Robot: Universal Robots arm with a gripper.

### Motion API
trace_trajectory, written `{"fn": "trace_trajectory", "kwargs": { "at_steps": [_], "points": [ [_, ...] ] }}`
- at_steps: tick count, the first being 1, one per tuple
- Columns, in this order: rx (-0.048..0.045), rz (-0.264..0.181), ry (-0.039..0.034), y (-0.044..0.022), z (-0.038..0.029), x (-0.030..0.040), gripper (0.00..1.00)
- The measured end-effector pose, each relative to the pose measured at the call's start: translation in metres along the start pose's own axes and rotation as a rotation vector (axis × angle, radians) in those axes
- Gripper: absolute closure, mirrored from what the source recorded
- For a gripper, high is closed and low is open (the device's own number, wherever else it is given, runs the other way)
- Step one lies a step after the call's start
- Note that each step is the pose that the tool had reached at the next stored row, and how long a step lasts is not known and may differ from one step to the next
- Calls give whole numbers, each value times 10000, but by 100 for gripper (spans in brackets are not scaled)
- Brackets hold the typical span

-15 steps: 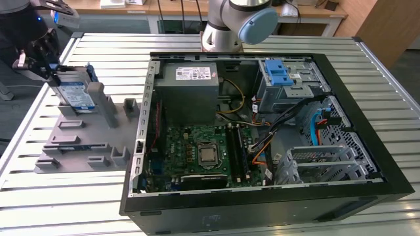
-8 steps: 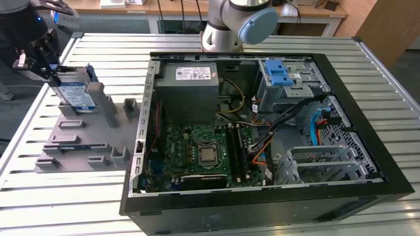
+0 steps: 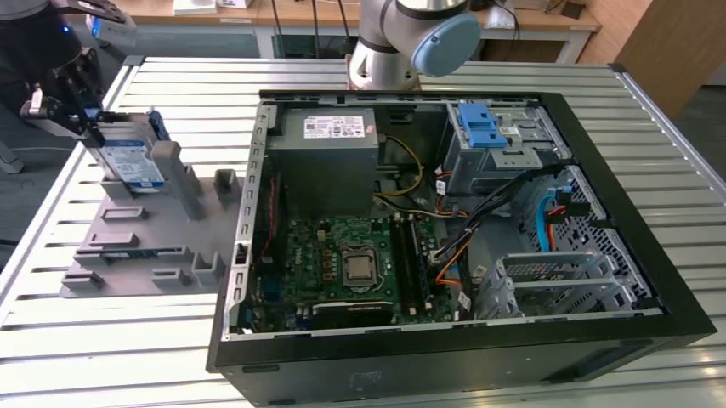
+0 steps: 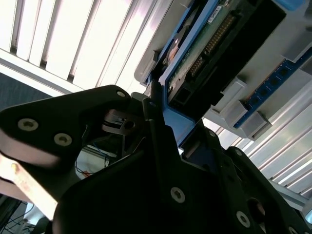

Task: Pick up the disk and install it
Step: 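Pick up the disk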

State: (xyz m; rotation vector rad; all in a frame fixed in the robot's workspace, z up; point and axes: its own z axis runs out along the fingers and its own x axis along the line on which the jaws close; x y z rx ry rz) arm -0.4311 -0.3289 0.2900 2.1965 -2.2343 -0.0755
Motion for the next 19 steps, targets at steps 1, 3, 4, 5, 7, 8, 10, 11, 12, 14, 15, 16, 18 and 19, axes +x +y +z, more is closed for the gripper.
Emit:
{"fn": "trace_trajectory", "kwargs": {
  "at_steps": [1,3,4,5,7,8,10,11,12,14,15,16,18,19],
  "points": [
    [-1,0,0,0,-8,0,63],
    [-1,0,0,1,-25,-1,63],
    [0,0,0,1,-34,-1,63],
    [-2,0,1,2,-44,-1,63],
    [0,0,0,3,-61,-2,63],
    [0,0,1,3,-69,-2,63],
    [0,0,0,4,-89,-2,63],
    [-1,0,1,4,-98,-3,63],
    [0,0,0,4,-107,-3,63],
    [0,0,0,5,-123,-3,63],
    [-1,0,1,5,-132,-4,63],
    [0,0,0,6,-139,-4,63],
    [-1,-1,1,6,-158,-4,63],
    [0,0,0,7,-166,-5,63]
  ]
}}
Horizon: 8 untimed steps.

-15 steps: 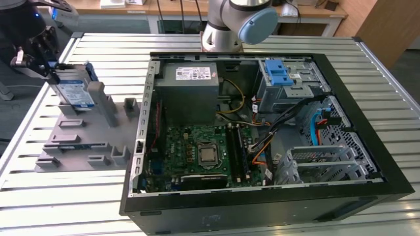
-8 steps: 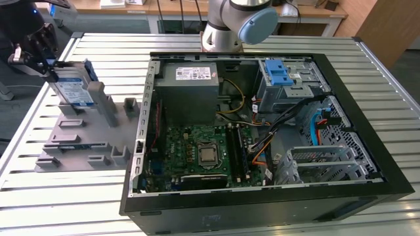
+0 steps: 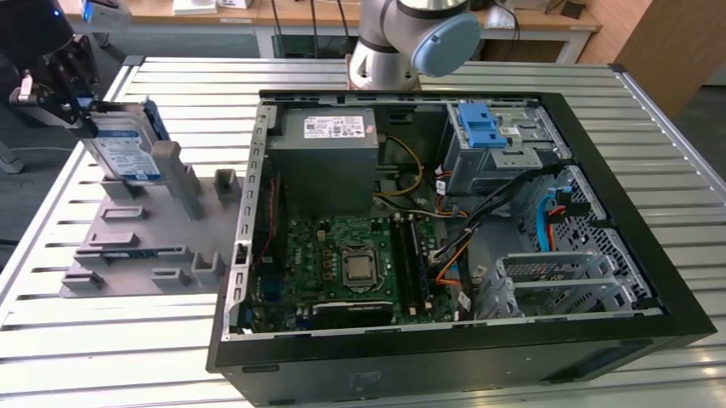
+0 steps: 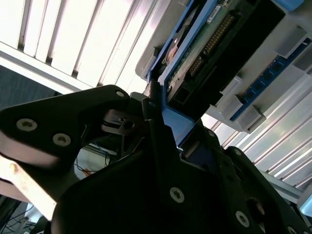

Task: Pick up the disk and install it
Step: 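Pick up the disk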

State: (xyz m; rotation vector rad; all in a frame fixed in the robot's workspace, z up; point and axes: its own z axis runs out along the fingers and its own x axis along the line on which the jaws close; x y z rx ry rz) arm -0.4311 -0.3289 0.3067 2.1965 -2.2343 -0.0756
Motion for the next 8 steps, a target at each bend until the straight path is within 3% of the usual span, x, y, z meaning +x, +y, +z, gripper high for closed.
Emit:
{"fn": "trace_trajectory", "kwargs": {
  "at_steps": [8],
  "points": [
    [0,0,0,3,-67,-2,63]
  ]
}}
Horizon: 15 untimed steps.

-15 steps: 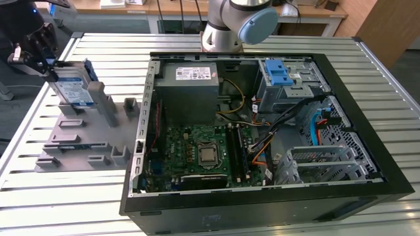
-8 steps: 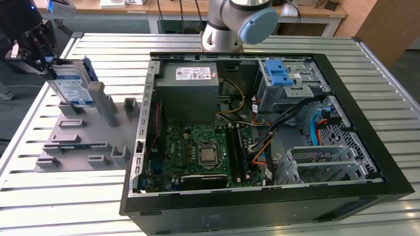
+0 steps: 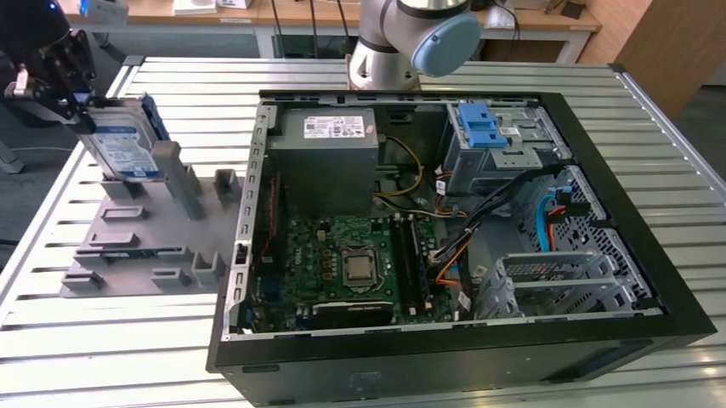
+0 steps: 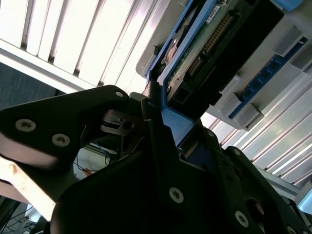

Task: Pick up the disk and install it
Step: 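Pick up the disk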

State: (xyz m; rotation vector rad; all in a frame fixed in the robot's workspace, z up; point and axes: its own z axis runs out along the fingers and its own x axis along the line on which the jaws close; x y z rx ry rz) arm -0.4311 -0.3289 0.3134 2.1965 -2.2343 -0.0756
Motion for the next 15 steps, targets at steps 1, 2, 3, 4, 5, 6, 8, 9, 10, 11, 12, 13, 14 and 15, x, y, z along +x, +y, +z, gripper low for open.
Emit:
{"fn": "trace_trajectory", "kwargs": {
  "at_steps": [1,2,3,4,5,6,8,9,10,11,12,13,14,15],
  "points": [
    [-1,0,0,0,-7,0,63],
    [0,0,0,0,-12,0,63],
    [2,0,-1,0,-14,0,63],
    [2,0,-1,0,-14,-1,63],
    [3,0,-2,0,-14,-1,63],
    [2,0,0,0,-15,-1,63],
    [0,0,0,0,-17,-1,63],
    [0,0,0,1,-22,-1,63],
    [0,0,0,1,-26,-1,63],
    [0,0,1,1,-26,-1,63],
    [0,0,0,1,-26,-1,63],
    [-1,0,1,1,-27,-1,63],
    [0,0,0,1,-26,-1,63],
    [0,0,0,1,-26,-1,63]
  ]
}}
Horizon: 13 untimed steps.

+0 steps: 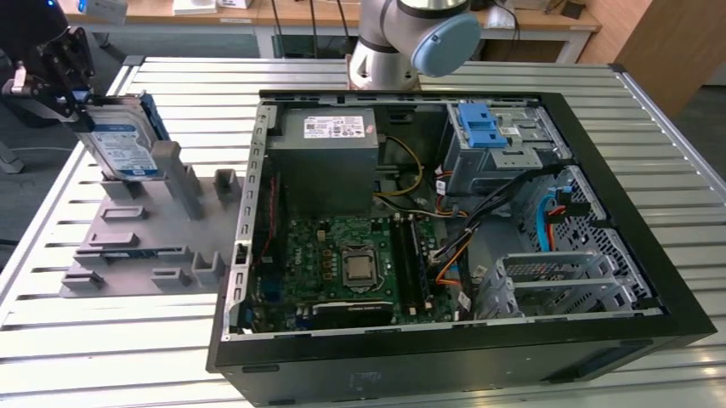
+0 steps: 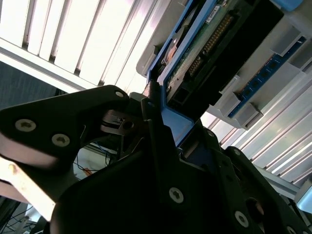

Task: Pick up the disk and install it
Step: 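Pick up the disk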

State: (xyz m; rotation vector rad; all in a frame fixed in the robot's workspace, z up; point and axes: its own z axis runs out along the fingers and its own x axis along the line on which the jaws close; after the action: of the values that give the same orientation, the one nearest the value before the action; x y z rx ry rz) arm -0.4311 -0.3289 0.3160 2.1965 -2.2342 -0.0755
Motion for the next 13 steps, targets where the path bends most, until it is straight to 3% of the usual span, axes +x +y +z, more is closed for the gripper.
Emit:
{"fn": "trace_trajectory", "kwargs": {
  "at_steps": [13],
  "points": [
    [0,0,0,1,-33,-1,63]
  ]
}}
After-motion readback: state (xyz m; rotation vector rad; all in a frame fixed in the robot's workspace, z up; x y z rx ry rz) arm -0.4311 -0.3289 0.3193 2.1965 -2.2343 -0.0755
